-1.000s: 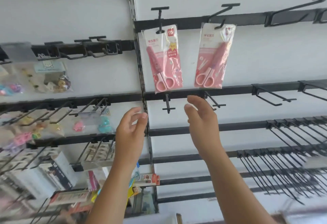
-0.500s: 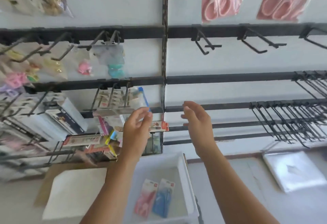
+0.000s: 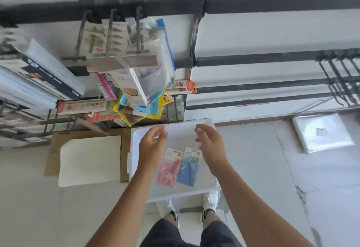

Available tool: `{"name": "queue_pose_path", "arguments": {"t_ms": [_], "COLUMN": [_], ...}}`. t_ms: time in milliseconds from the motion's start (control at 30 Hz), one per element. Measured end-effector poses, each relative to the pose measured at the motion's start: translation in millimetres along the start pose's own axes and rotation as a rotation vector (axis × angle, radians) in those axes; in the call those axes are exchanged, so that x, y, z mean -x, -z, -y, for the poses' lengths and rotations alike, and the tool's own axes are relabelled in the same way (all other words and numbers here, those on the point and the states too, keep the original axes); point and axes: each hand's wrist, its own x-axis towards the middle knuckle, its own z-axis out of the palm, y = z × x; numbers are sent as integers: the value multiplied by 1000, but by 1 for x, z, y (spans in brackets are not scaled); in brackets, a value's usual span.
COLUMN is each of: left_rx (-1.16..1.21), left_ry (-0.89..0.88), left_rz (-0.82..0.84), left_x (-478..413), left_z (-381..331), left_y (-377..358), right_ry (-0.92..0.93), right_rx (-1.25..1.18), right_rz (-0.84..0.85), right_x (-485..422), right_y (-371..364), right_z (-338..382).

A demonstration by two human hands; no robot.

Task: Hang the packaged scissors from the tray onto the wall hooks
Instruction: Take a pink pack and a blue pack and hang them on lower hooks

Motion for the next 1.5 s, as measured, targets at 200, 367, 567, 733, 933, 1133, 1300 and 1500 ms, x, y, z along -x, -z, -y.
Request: {"name": "queue_pose_path", "arguments": {"t_ms": [200,367,567,733,933,1133,1300,1500], "left_rx": [-267,-615,-996,-1102,-1034,-603,-386,-274], "left_ry": [29,46,180,223,246,311,303,340], "left_rz": [19,130,248,261,173,153,109,-21], "left_x": [-8,-26,-39,-44,-51,-49,-37,-37], "left_z": [70,125,163,177,186,171,139,125], "left_y": [-13,-35,-63,-68,-75,-56,-33,-11], "right_ry": [-165,-178,-194,-214,-246,-351,-424,-575], "right_rx": [58,68,80,97,156,273,417,585], "right_rz": [39,39,51,81,67,91,96,53], "right_x": [-18,-36,-52,-57,-66,-63,-61,-66], "right_y": [-14,-17,-20,-20,-18,-16,-26,-51], "right_z": [-61,-86,-107,-119,-129,-135,-141,-159]}}
